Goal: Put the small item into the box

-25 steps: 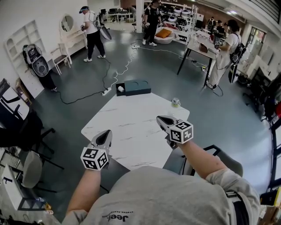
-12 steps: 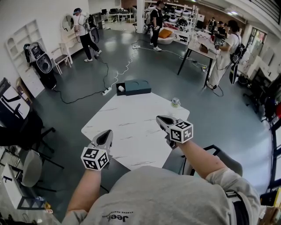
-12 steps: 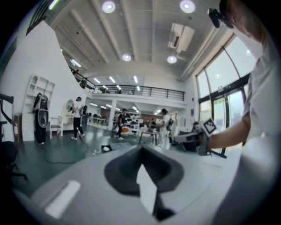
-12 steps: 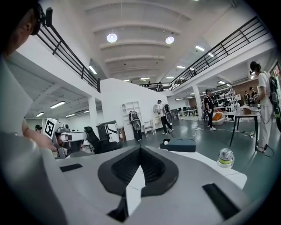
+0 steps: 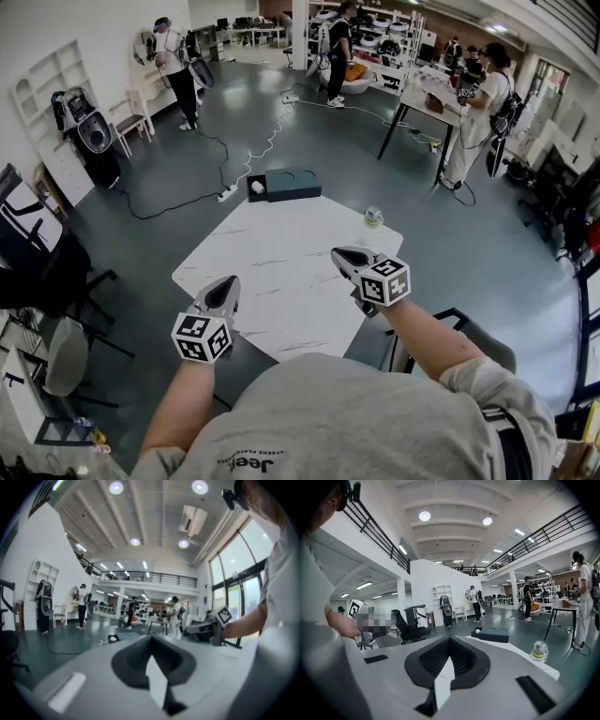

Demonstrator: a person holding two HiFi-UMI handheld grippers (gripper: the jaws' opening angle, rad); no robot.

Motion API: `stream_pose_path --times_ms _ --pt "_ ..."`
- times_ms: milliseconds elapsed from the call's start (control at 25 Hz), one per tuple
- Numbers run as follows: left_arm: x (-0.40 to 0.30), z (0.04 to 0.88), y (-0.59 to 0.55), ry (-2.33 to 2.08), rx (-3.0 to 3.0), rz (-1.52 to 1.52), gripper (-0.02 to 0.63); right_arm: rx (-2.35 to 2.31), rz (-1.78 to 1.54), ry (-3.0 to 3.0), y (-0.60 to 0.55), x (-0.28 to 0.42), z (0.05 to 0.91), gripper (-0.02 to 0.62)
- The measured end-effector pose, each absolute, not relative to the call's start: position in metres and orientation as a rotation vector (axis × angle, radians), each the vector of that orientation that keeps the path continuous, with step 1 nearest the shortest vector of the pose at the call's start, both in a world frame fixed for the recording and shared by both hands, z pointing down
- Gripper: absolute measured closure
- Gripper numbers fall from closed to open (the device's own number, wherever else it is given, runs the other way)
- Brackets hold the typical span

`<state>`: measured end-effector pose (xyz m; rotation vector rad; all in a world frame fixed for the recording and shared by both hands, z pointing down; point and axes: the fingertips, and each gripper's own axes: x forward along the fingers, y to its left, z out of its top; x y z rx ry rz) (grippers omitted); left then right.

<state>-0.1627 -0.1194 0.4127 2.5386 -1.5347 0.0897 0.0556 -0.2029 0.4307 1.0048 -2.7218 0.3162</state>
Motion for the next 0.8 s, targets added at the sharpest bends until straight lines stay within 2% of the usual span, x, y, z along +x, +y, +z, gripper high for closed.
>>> stream_pose_path --times_ms 800 --pt "-0.1643 0.4095 -0.1228 -1.554 2.525 0.071 0.603 0.955 0.304 -2.730 -0.2073 0.0500 0.4285 0.588"
